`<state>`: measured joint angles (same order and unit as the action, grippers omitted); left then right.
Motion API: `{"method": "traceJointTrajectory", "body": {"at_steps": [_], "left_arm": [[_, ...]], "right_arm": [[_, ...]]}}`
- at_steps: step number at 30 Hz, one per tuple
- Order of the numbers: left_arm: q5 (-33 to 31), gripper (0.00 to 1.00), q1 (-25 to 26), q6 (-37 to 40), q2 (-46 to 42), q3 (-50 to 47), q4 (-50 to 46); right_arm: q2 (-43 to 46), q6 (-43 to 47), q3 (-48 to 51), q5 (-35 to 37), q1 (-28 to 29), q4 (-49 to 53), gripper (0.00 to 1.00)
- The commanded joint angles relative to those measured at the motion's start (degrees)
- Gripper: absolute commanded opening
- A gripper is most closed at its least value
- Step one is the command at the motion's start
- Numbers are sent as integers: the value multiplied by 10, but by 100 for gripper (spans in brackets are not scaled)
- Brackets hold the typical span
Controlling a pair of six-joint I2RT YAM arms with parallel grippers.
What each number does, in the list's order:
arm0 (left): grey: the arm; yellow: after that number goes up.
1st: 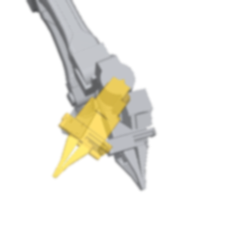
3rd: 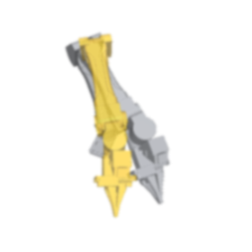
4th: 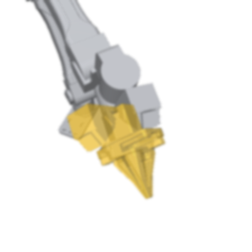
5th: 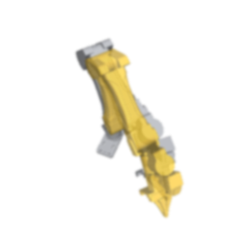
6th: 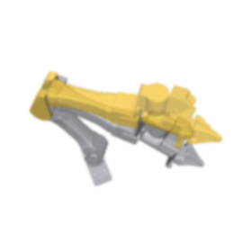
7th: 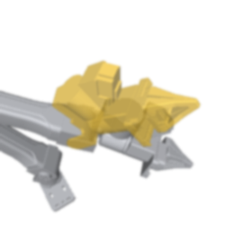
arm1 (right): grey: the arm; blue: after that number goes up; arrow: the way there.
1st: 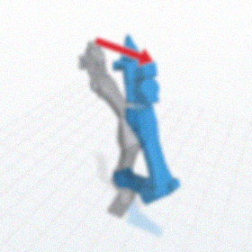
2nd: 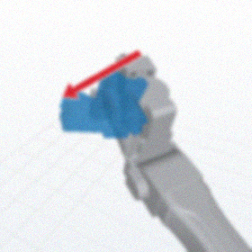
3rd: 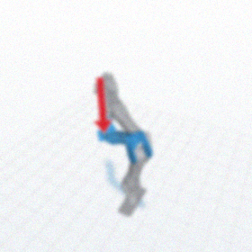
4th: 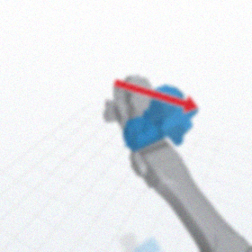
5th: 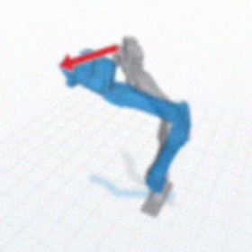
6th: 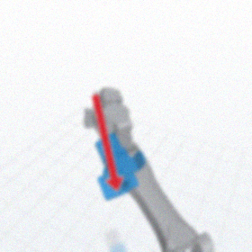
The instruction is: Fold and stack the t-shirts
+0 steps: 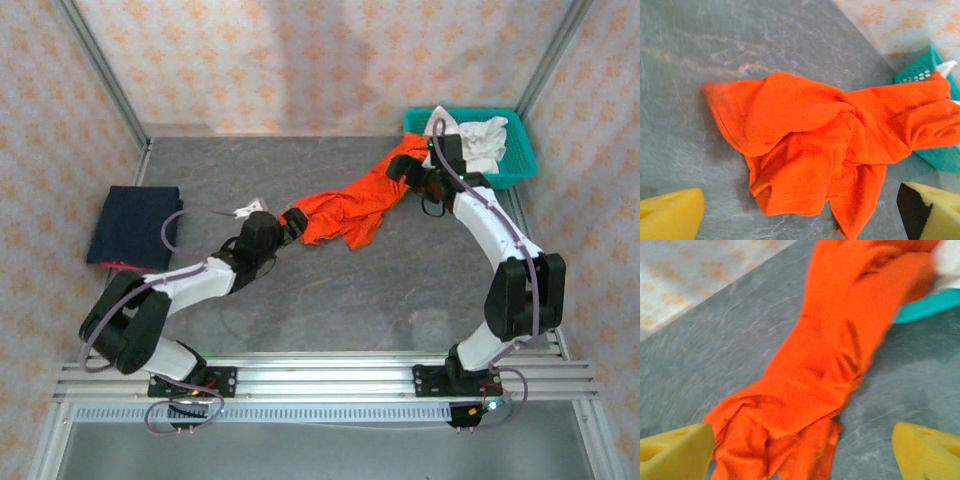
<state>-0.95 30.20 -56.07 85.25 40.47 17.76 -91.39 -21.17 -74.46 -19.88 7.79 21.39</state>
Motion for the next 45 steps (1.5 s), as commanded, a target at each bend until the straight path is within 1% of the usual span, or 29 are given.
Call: {"method": "traceJointTrajectory", "body": {"at_steps": [1, 3, 5, 9, 11, 13, 16, 17, 18, 19, 20, 21, 25, 27, 28, 29, 32, 33, 36, 40, 45], "left_arm": [[-26, 100, 20, -138, 60, 50, -64], [-6, 99, 25, -173, 101, 67, -41], [10, 99, 25, -202, 140, 93, -40], [29, 97, 25, -206, 204, 154, -67], [32, 92, 23, -214, 225, 168, -63], [38, 76, 20, -219, 238, 176, -58], [45, 40, 13, -220, 259, 186, -63], [46, 29, 12, -221, 260, 186, -63], [47, 21, 10, -221, 260, 186, -64], [48, 11, 9, -219, 258, 186, -66], [48, 4, 8, -217, 256, 184, -70], [48, 0, 7, -214, 253, 184, -75], [42, 0, 5, -201, 245, 180, -88], [40, 0, 5, -195, 231, 179, -93], [39, 0, 3, -191, 226, 179, -97], [38, 0, 2, -188, 223, 179, -101], [35, 0, -2, -181, 212, 176, -108], [33, 0, -4, -177, 206, 174, -110], [23, 0, -11, -158, 179, 172, -125], [1, 0, -22, -116, 134, 181, -169], [-20, 0, -46, -67, 77, 191, -209]], "right_arm": [[-3, -64, 25, 8, -23, -64, 90], [-10, -69, 28, 0, -28, -69, 90], [-14, -68, 31, -4, -30, -71, 90], [-19, -64, 34, -1, -36, -71, 90], [-26, -62, 35, 8, -40, -76, 90], [-38, -53, 29, 5, -41, -87, 90], [-70, -41, 10, -5, -41, -102, 89], [-83, -41, 2, -3, -41, -105, 89], [-95, -41, -5, -2, -41, -106, 88], [-109, -42, -15, -2, -41, -107, 85], [-123, -44, -26, -4, -41, -107, 82], [-134, -46, -34, -8, -41, -107, 79], [-181, -58, -74, -21, -40, -118, 67], [-205, -58, -96, -23, -40, -115, 59], [-216, -58, -109, -25, -40, -110, 53], [-225, -57, -122, -28, -40, -102, 40], [-224, -64, -133, -50, -36, -93, 7], [-216, -63, -130, -54, -33, -93, 1], [-176, -56, -111, -60, -20, -93, 0], [-113, -46, -81, -52, -4, -94, 0], [-37, -18, -52, -50, 27, -101, 0]]}}
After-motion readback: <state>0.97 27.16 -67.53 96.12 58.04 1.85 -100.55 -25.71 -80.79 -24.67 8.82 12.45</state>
